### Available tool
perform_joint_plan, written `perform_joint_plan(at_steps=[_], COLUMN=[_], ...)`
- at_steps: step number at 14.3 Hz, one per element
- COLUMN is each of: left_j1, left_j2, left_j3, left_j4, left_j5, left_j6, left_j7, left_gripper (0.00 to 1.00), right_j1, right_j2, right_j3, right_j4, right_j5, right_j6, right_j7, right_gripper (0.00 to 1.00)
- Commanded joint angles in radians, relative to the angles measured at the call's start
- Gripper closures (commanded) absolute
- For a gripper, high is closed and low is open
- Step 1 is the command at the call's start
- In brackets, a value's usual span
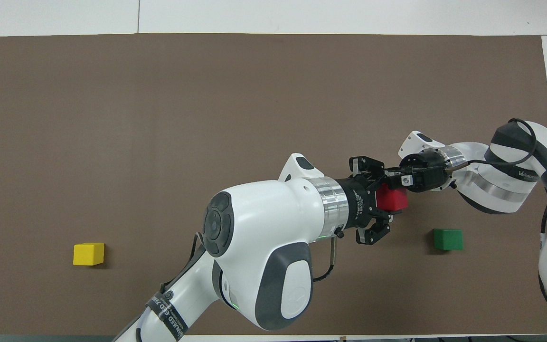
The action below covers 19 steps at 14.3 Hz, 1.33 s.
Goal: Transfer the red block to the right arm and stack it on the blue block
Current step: 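Close the right gripper on the red cube held by the left gripper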
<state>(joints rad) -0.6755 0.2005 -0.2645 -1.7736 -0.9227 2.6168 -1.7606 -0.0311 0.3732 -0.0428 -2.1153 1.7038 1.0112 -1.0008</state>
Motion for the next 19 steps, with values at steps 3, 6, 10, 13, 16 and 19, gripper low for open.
perform_joint_plan(at_steps=[3, 6, 10, 13, 16, 19], left_j1=[0.037, 0.051, 0.054, 0.054, 0.054, 0.059], left_j2=[-0.009, -0.026, -0.030, -0.030, -0.035, -0.041], left_j3=[0.005, 0.005, 0.005, 0.005, 0.005, 0.005], left_j4=[0.008, -0.007, -0.009, -0.009, -0.010, -0.010], left_j5=[0.002, 0.001, -0.001, -0.001, -0.001, -0.002], left_j6=[-0.096, -0.107, -0.109, -0.107, -0.107, -0.106], left_j7=[0.010, 0.010, 0.010, 0.010, 0.010, 0.010], left_gripper=[1.00, 1.00, 1.00, 1.00, 1.00, 1.00], right_j1=[0.008, 0.008, 0.008, 0.005, 0.007, 0.008], right_j2=[-0.005, -0.005, -0.005, -0.005, -0.007, -0.007], right_j3=[0.003, 0.004, 0.003, 0.001, 0.001, 0.001], right_j4=[-0.014, -0.011, -0.008, -0.005, -0.003, -0.003], right_j5=[0.023, 0.023, 0.023, 0.022, 0.022, 0.022], right_j6=[0.017, 0.017, 0.017, 0.018, 0.020, 0.039], right_j7=[-0.029, -0.029, -0.027, -0.024, -0.022, -0.019], right_gripper=[0.11, 0.11, 0.11, 0.11, 0.11, 0.30])
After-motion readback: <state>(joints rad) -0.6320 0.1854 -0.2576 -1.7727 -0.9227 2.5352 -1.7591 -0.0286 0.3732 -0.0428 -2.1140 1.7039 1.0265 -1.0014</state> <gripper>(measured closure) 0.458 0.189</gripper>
